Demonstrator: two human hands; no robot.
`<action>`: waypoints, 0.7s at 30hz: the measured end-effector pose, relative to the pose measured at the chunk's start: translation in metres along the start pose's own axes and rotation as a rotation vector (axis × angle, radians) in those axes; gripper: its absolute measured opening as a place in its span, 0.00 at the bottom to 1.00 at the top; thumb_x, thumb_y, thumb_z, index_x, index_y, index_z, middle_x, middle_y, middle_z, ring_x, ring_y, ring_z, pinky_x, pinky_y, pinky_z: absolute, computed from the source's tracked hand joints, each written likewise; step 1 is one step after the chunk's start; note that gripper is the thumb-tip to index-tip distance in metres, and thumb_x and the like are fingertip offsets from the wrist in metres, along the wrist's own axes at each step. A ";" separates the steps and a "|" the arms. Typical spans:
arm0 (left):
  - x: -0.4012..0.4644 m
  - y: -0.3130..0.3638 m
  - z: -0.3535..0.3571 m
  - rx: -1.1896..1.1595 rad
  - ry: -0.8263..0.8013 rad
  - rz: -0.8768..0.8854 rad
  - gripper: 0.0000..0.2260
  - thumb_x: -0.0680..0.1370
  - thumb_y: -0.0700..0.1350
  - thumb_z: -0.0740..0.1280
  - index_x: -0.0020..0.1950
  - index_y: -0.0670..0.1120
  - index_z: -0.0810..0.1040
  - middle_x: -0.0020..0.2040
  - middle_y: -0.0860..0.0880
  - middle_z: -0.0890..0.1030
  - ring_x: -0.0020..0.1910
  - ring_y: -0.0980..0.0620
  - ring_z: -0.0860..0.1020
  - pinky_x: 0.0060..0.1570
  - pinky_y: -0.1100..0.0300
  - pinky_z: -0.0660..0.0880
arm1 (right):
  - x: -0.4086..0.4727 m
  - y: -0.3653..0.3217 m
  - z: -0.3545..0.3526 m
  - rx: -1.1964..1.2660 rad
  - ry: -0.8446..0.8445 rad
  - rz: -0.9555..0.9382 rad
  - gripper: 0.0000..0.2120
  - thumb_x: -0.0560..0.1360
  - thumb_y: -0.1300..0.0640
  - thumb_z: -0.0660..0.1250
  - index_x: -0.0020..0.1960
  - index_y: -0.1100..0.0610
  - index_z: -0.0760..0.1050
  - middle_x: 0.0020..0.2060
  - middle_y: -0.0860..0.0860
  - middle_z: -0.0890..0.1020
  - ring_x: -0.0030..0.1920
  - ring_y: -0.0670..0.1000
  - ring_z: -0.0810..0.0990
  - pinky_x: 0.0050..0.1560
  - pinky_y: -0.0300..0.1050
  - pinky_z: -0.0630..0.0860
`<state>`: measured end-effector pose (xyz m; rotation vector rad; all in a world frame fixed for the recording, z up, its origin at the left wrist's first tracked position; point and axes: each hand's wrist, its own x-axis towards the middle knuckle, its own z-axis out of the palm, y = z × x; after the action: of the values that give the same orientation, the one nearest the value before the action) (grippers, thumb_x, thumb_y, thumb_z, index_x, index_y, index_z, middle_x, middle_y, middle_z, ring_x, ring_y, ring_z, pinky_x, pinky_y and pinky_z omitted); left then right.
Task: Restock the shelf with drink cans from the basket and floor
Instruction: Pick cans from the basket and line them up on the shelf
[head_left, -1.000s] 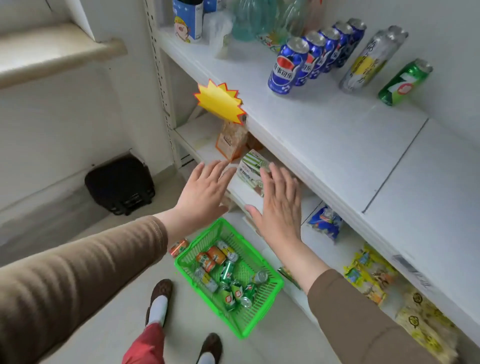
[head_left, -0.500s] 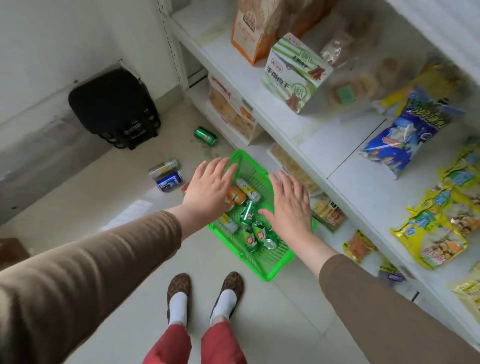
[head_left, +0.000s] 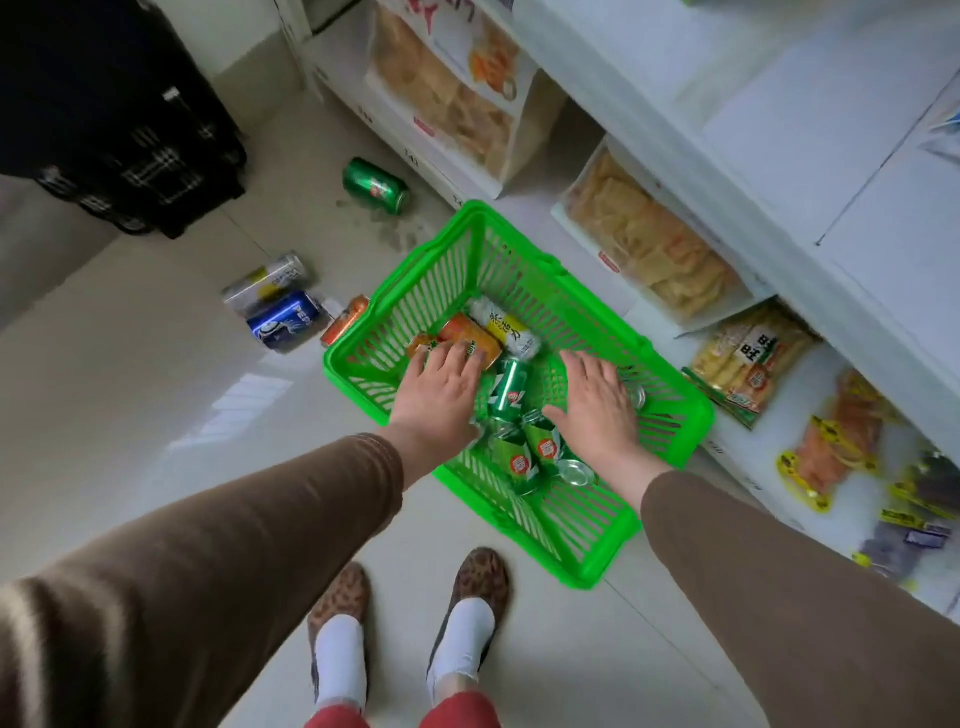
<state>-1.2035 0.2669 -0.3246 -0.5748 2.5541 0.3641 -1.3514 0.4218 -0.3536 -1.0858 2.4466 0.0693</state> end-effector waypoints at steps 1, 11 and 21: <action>0.009 -0.002 0.011 -0.005 -0.009 -0.004 0.46 0.74 0.61 0.68 0.80 0.46 0.44 0.79 0.43 0.52 0.78 0.42 0.52 0.76 0.44 0.50 | 0.012 -0.001 0.013 0.020 -0.006 0.000 0.38 0.76 0.47 0.71 0.78 0.58 0.58 0.73 0.55 0.68 0.74 0.58 0.64 0.74 0.53 0.64; 0.097 -0.034 0.076 0.041 -0.007 0.023 0.42 0.76 0.58 0.67 0.80 0.47 0.46 0.79 0.44 0.52 0.77 0.43 0.53 0.76 0.46 0.52 | 0.133 -0.020 0.112 0.252 -0.038 0.159 0.31 0.79 0.56 0.68 0.78 0.55 0.58 0.75 0.57 0.64 0.72 0.61 0.68 0.70 0.55 0.69; 0.126 -0.053 0.081 -0.017 0.039 0.036 0.38 0.78 0.55 0.65 0.80 0.47 0.48 0.78 0.43 0.54 0.77 0.43 0.54 0.76 0.47 0.53 | 0.169 -0.041 0.141 0.324 0.050 0.492 0.31 0.75 0.58 0.72 0.72 0.55 0.61 0.68 0.57 0.66 0.56 0.60 0.78 0.46 0.52 0.81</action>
<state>-1.2456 0.2076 -0.4659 -0.5476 2.6041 0.3912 -1.3656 0.3092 -0.5464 -0.3423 2.5959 -0.1949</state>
